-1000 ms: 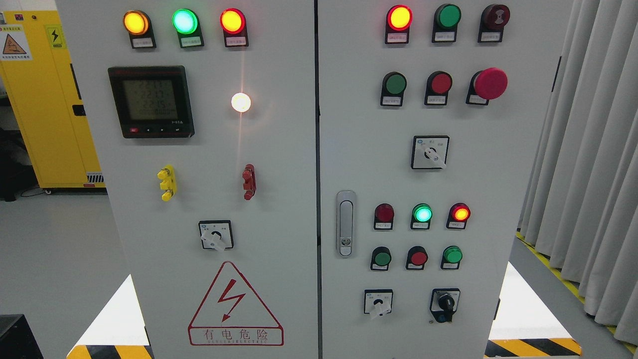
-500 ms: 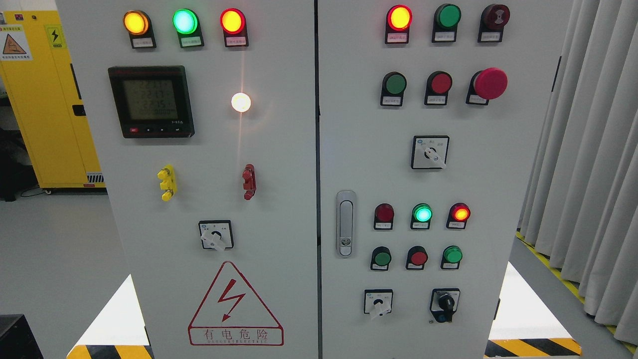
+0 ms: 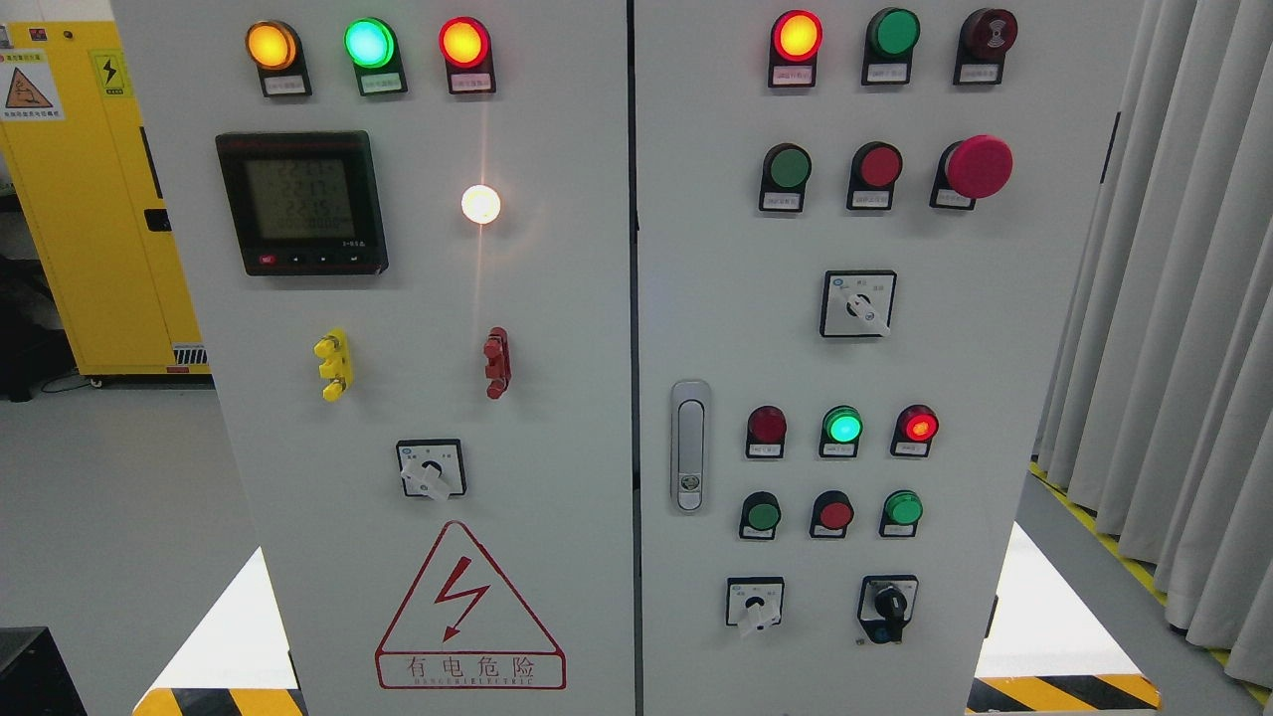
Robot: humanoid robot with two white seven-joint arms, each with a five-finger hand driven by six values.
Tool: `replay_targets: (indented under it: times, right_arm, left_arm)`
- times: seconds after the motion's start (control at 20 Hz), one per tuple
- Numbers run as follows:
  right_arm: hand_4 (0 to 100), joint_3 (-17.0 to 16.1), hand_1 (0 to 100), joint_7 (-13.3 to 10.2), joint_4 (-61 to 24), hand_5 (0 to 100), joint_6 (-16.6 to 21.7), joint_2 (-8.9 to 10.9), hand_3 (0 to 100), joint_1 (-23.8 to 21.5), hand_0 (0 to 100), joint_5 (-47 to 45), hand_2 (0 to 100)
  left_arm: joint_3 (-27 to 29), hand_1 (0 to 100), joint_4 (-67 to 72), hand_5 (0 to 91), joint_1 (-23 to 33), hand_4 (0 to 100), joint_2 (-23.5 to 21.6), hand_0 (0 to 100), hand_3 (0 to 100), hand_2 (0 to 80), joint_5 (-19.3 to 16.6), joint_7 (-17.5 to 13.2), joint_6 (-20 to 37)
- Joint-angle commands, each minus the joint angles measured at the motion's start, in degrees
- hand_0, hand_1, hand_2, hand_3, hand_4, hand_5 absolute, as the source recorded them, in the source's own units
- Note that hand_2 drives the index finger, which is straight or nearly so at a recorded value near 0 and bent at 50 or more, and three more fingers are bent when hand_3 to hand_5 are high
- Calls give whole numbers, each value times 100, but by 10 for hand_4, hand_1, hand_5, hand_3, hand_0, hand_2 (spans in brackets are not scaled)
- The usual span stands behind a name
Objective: Press green start button
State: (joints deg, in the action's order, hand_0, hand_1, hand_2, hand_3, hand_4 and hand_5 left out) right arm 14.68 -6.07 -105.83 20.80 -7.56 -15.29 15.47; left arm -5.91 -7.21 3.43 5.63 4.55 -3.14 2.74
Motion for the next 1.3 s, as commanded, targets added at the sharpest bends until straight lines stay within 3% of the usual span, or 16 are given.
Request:
replay_targets:
  times: [0.0, 0.55, 0.65, 0.7, 0.8, 0.95, 1.25]
  right_arm:
    - [0, 0, 610, 1, -8, 0, -5, 0, 0, 9, 378, 0, 0]
    - [4, -35, 613, 36, -25, 0, -32, 17, 0, 61, 372, 79, 0]
    - [41, -44, 638, 53, -60, 0, -32, 17, 17, 114, 347, 201, 0]
    - [85, -96, 667, 53, -60, 28, -41, 9, 70, 140, 327, 429, 0]
    - [105, -403, 695, 45, -60, 56, -49, 17, 72, 237, 336, 1226, 0]
    - [225, -817, 748, 27, -43, 163, -32, 17, 98, 351, 376, 2291, 0]
    - [422, -1081, 805, -8, -60, 407, -41, 9, 318, 606, 380, 3724, 0]
  left_arm:
    - [-7, 556, 0, 0, 0, 0, 0, 120, 0, 0, 2, -29, -1]
    - [2, 556, 0, 0, 0, 0, 0, 120, 0, 0, -7, -29, -1]
    - [2, 556, 0, 0, 0, 0, 0, 120, 0, 0, 2, -29, -1]
    - [2, 556, 0, 0, 0, 0, 0, 120, 0, 0, 2, -29, -1]
    - [2, 556, 0, 0, 0, 0, 0, 120, 0, 0, 2, -29, -1]
    - [2, 556, 0, 0, 0, 0, 0, 120, 0, 0, -7, -29, -1]
    - [2, 556, 0, 0, 0, 0, 0, 120, 0, 0, 2, -29, -1]
